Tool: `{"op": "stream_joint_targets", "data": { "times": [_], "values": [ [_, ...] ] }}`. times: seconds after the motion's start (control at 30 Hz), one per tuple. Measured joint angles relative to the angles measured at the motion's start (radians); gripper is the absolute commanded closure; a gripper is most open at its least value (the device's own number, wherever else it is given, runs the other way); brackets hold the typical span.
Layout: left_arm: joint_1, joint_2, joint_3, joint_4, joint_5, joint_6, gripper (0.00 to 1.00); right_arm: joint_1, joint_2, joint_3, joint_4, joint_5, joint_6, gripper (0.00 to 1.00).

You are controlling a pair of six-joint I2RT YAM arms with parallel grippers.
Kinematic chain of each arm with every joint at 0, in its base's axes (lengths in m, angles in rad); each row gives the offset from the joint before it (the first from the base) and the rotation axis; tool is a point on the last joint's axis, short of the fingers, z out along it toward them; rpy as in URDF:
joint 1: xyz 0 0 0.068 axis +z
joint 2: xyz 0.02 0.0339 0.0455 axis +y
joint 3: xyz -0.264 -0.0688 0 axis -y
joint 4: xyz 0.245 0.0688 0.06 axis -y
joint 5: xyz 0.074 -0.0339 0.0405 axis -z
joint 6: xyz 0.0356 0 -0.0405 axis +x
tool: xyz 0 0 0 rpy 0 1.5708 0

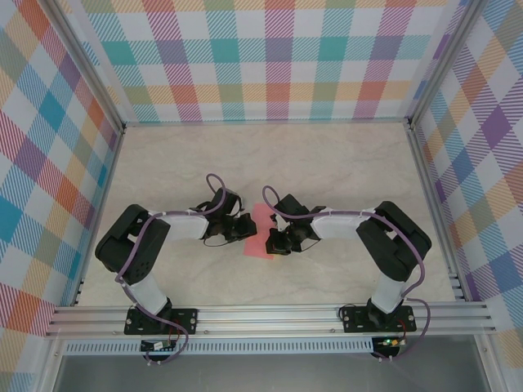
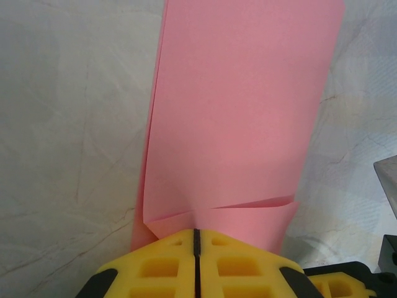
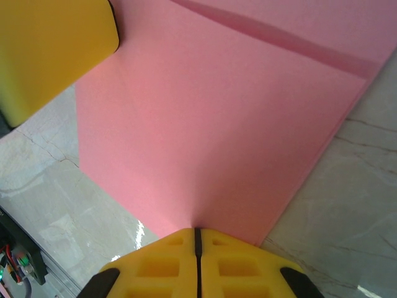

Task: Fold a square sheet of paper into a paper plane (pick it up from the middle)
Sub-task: Fold the triangle a second time at the center of the table.

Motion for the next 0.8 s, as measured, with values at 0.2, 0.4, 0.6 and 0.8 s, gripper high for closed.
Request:
{"op": "stream_joint_targets", "data": {
  "times": [0.2, 0.4, 0.6, 0.8],
  "values": [
    [0.000, 0.000, 0.004, -0.006, -0.004, 0.000, 0.94, 0.005, -0.026, 0.003, -0.039, 0.026, -0.024, 0.93],
    [0.000, 0.003, 0.008, -0.008, -0.008, 0.000, 0.94, 0.005, -0.037, 0.053, -0.056, 0.041, -0.026, 0.93],
    [-0.002, 0.004, 0.010, -0.011, -0.008, -0.002, 0.94, 0.005, 0.019, 0.090, -0.013, 0.041, -0.020, 0.93],
    [-0.004, 0.005, 0.013, -0.016, -0.009, -0.004, 0.95, 0.006, 0.062, 0.114, -0.009, 0.040, -0.019, 0.93]
  ]
}}
